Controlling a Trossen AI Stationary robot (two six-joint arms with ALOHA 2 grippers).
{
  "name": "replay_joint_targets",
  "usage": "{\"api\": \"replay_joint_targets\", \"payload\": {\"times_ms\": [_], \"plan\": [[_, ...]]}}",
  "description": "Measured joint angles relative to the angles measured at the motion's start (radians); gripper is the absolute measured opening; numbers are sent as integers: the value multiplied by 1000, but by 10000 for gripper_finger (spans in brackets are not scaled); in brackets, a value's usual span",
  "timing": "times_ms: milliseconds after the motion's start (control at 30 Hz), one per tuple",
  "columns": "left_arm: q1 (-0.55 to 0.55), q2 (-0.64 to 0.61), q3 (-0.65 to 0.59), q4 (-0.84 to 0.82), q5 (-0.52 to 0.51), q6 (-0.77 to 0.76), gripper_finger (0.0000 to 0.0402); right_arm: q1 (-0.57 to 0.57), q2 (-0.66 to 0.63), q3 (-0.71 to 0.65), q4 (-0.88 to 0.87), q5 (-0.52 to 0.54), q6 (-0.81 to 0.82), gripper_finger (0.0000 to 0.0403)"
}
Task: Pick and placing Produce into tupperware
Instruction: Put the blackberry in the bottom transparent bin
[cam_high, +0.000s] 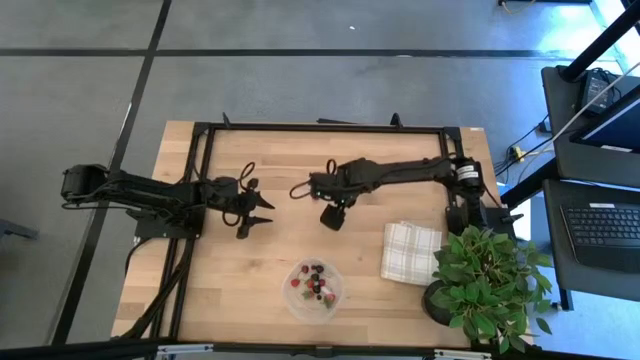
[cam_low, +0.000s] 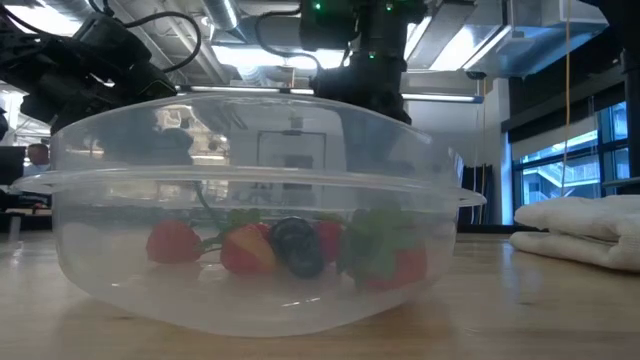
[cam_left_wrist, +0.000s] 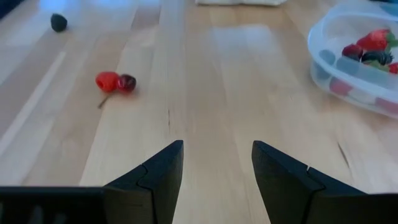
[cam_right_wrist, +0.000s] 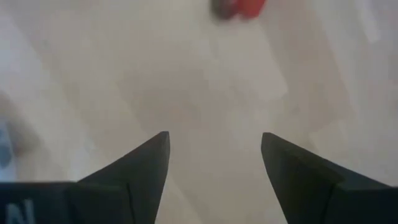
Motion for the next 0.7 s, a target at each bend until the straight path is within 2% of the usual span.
{"api": "replay_joint_targets", "payload": {"times_ms": [200, 367, 533, 700], "plan": [[0, 0, 0, -7, 0, 0, 185, -71, -28, -7, -5, -1, -51, 255], [0, 0, 0, -7, 0, 0, 185, -137, -93, -120, 11, -3, -47, 255], [0, 0, 0, -6, 0, 1, 185, -213, -216, -313, 182, -4, -23, 255], [0, 0, 0, -3, 0, 1, 185, -303, -284, -421, 334, -6, 17, 255]]}}
